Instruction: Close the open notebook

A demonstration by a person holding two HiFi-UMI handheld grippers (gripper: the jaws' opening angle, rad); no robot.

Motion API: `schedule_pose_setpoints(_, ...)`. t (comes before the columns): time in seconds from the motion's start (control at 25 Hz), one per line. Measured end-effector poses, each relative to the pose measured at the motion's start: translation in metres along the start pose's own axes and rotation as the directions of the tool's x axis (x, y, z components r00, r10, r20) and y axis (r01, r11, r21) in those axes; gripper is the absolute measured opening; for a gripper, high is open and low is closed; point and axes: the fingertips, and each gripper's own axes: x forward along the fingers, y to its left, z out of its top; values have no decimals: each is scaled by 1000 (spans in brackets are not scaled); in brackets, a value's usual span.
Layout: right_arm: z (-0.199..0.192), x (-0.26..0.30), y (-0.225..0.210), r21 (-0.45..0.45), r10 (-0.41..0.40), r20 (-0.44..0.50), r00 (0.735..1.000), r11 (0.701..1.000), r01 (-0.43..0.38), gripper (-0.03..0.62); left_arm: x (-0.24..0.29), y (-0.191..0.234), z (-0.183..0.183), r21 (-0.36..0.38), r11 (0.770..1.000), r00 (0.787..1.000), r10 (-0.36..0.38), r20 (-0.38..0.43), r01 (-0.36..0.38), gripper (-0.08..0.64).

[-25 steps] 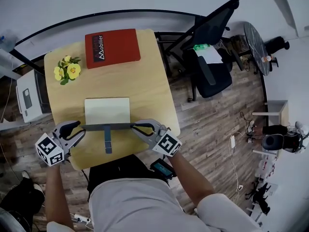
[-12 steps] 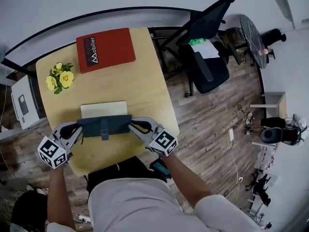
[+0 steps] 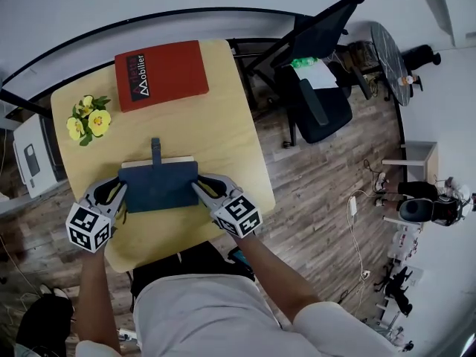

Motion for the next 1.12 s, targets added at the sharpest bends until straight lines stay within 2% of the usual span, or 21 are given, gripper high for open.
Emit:
schedule_pose_setpoints(0.12,-5,5,-5,13,-43,-35,998,999,43,55,7,7,-5,-11,999,998,44,-35,-44,75)
schedule_pose_setpoints(0.28,-11,13,-11,-20,-110,-101,989,994,108,58,15,14,-13,10,993,989,120,-91,-119,84)
schedule_pose_setpoints(0.48,-10,22,-8,-204,-199,-136,971,964,169,54,23,19,-19,51,981,972,192,-132,-187,84)
schedule_pose_setpoints(0.6,-11,22,-9,-201,-186,-129,974,967,158,54,23,20,-19,39,978,970,209,-128,-205,84)
schedule_pose_setpoints(0.76,-9,11,-4,-171,-116,-103,988,980,97,54,11,17,-18,10,976,970,218,-112,-218,94)
schedule_pose_setpoints(0.88,14,-10,5,-151,-39,7,999,988,40,54,-16,7,-3,-3,975,975,220,-34,-220,91)
schedule_pose_setpoints(0.96,39,-34,16,-149,12,120,993,989,6,54,-43,-7,16,2,974,972,228,59,-229,78)
schedule_pose_setpoints(1.04,68,-67,28,-166,57,240,969,986,-17,52,-75,-26,40,-9,970,953,240,184,-242,62)
schedule_pose_setpoints(1.12,99,-103,43,-198,105,348,932,980,-37,51,-108,-48,64,-18,965,915,254,313,-261,45)
